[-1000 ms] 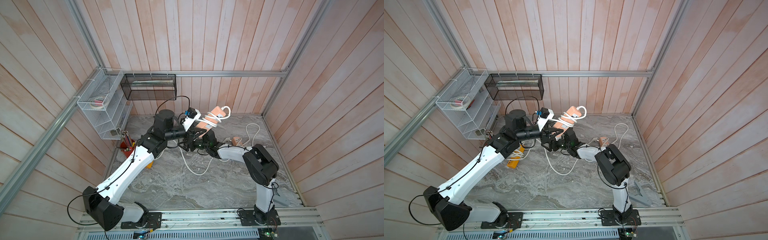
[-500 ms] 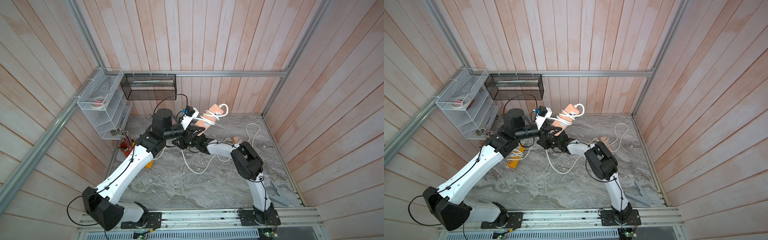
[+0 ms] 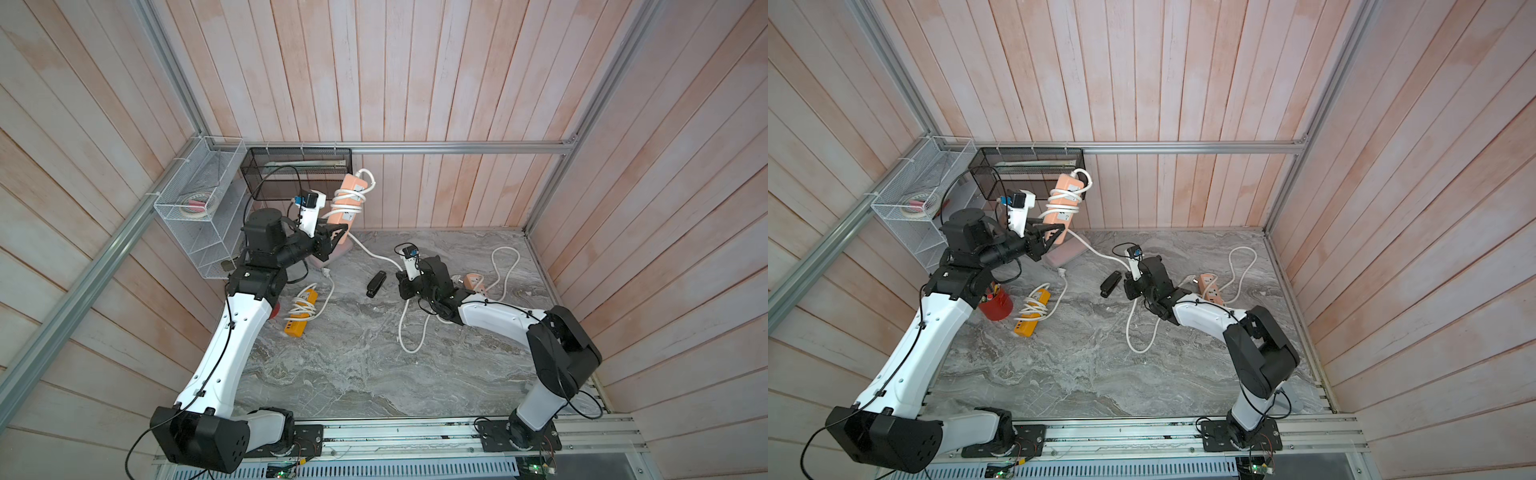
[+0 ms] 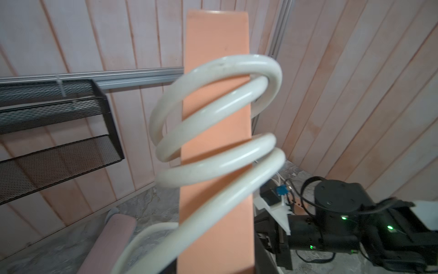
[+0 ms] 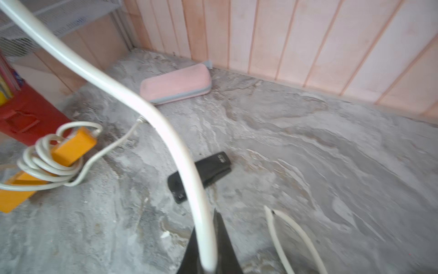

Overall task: Wrap the cord around the power strip
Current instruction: Wrap the power cord around the power strip.

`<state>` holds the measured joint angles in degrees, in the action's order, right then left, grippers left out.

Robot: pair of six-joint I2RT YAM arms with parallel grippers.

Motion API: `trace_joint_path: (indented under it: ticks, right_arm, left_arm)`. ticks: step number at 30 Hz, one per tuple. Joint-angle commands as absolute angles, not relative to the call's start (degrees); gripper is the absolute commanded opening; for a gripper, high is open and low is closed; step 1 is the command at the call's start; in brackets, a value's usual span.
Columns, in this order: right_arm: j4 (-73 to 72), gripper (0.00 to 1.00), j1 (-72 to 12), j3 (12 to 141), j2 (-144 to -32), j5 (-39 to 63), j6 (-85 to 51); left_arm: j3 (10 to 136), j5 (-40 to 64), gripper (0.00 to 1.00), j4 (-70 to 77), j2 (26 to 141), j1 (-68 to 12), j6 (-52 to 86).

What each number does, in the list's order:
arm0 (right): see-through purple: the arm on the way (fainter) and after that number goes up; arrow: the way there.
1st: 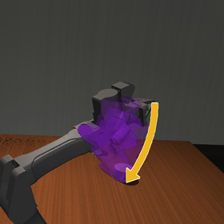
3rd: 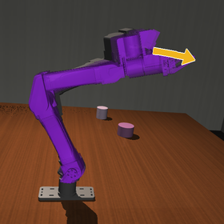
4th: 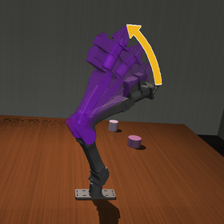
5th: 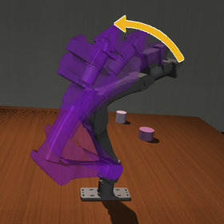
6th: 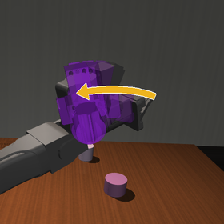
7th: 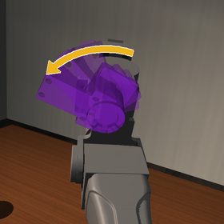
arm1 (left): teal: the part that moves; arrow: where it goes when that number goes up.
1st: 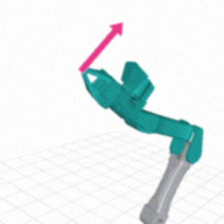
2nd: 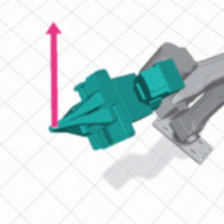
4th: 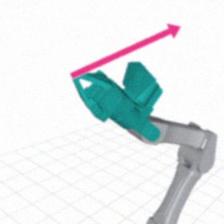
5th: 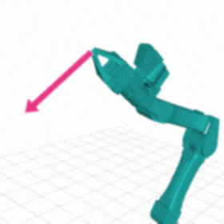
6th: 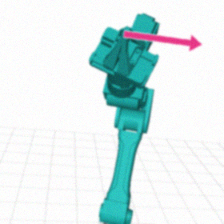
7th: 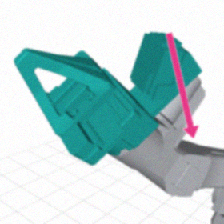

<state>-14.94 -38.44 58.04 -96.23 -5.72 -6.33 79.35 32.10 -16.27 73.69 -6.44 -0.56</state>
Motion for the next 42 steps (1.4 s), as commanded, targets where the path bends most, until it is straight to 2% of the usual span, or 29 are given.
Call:
trace_joint_path:
  ticks: [1, 7, 11, 15, 17, 20, 26, 30, 36, 39, 42]
  right_arm:
    - [-10.7, 0.0, -35.9, 53.5, -93.9, -20.3, 0.0]
    - [-13.4, 0.0, -35.1, 47.9, -90.3, -33.2, 7.6]
    - [-19.1, 0.0, -35.3, 45.9, -86.0, -38.3, 14.9]
    - [-30.7, 0.0, -38.0, 42.5, -79.1, -36.5, 28.1]
    - [-37.4, 0.0, -39.3, 40.3, -75.5, -32.6, 35.4]
    - [-37.8, 0.0, -39.6, 41.6, -71.1, -25.3, 38.6]
    - [-33.0, 0.0, -39.3, 51.0, -70.1, -16.7, 39.0]
    - [-30.0, 0.0, -36.2, 57.6, -71.9, -10.4, 35.3]
    - [-23.8, 0.0, -27.9, 68.7, -77.9, 3.3, 27.8]
    - [-16.6, 0.0, -23.0, 75.3, -83.9, 9.1, 26.0]
    - [-11.3, 0.0, -17.3, 81.2, -91.1, 19.4, 20.7]
  left_arm:
    - [80.0, 23.8, 0.0, -17.2, 72.9, -3.8, -2.2]
    - [82.2, 12.4, 0.0, -21.4, 75.9, -2.1, -7.3]
    - [82.4, 2.3, 0.0, -26.7, 81.1, -7.8, -15.6]
    - [81.0, 0.1, 0.0, -28.6, 85.9, -11.5, -17.6]
    - [81.2, -1.2, 0.0, -29.9, 88.6, -13.1, -19.4]
    - [83.0, -1.7, 0.0, -32.7, 92.5, -15.8, -22.2]
    - [85.0, 5.8, 0.0, -38.3, 96.4, -23.3, -29.6]
    - [84.0, 13.0, 0.0, -42.5, 96.2, -27.4, -34.1]
    - [79.6, 28.8, 0.0, -46.7, 91.2, -34.2, -42.1]
    - [80.0, 37.3, 0.0, -47.1, 89.0, -36.4, -41.6]
    - [81.2, 46.4, 0.0, -46.8, 86.5, -37.0, -40.9]
